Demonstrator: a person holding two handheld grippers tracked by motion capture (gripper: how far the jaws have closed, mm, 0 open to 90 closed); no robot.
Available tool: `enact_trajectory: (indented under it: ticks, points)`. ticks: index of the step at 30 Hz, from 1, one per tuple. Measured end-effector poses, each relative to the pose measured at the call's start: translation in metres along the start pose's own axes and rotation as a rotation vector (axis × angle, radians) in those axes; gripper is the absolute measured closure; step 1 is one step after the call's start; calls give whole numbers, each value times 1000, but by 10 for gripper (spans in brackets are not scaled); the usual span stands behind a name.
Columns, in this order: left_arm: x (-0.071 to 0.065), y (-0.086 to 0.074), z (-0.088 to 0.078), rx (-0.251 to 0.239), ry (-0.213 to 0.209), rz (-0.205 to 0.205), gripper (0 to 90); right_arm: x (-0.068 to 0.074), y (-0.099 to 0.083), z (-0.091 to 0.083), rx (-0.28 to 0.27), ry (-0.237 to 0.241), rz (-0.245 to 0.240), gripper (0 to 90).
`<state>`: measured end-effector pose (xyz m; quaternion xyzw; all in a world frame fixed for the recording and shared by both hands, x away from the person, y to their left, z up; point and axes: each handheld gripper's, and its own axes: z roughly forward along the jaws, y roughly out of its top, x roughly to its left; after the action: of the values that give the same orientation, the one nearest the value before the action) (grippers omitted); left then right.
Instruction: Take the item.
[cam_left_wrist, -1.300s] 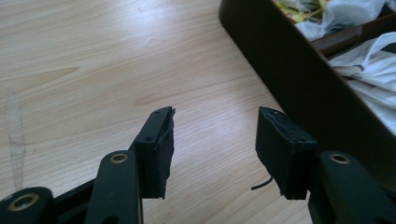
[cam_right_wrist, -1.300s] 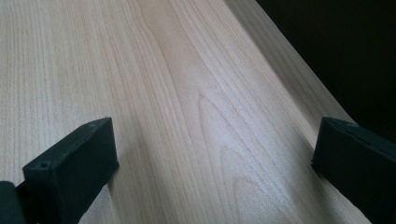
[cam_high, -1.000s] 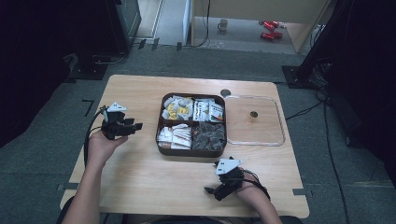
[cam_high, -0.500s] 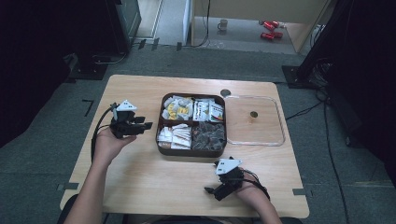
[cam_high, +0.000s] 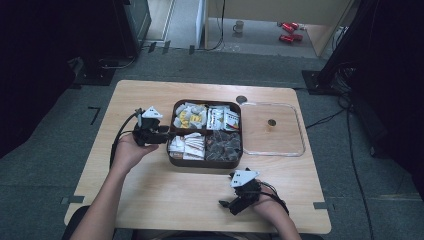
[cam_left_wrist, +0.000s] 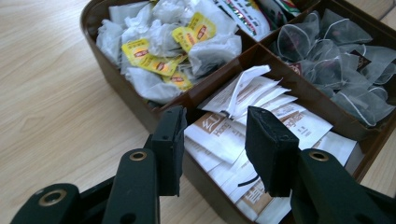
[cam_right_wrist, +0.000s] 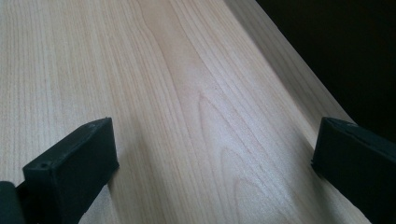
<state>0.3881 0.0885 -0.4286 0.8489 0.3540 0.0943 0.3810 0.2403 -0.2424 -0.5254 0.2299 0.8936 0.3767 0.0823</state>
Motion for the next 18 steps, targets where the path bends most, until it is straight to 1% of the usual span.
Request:
enact_trajectory:
  ticks: [2, 5, 6, 8, 9, 10, 11, 13, 14, 15, 18]
  points:
    - [-1, 3, 3, -3, -15, 4, 584, 0, 0, 0, 0, 0, 0, 0]
    - [-1, 5, 6, -1, -24, 5, 588, 0, 0, 0, 0, 0, 0, 0]
    - [-1, 6, 9, -1, -46, -2, 589, 0, 0, 0, 0, 0, 0, 0]
    - [0, 7, 11, -3, -54, -2, 588, 0, 0, 0, 0, 0, 0, 0]
    - [0, 8, 13, -1, -55, 0, 587, 0, 0, 0, 1, 0, 0, 0]
    - [-1, 9, 16, 6, -52, 14, 587, 0, 0, 0, 0, 0, 0, 0]
    - [-1, 9, 16, 6, -52, 14, 589, 0, 0, 0, 0, 0, 0, 0]
    - [-2, 10, 20, -4, -66, 16, 589, 0, 0, 0, 0, 0, 0, 0]
    - [-2, 11, 23, 2, -68, 17, 591, 0, 0, 0, 0, 0, 0, 0]
    - [-2, 12, 24, 9, -64, 21, 590, 0, 0, 0, 1, 0, 0, 0]
    - [-4, 15, 28, 4, -48, 37, 569, 0, 0, 0, 0, 1, 2, 0]
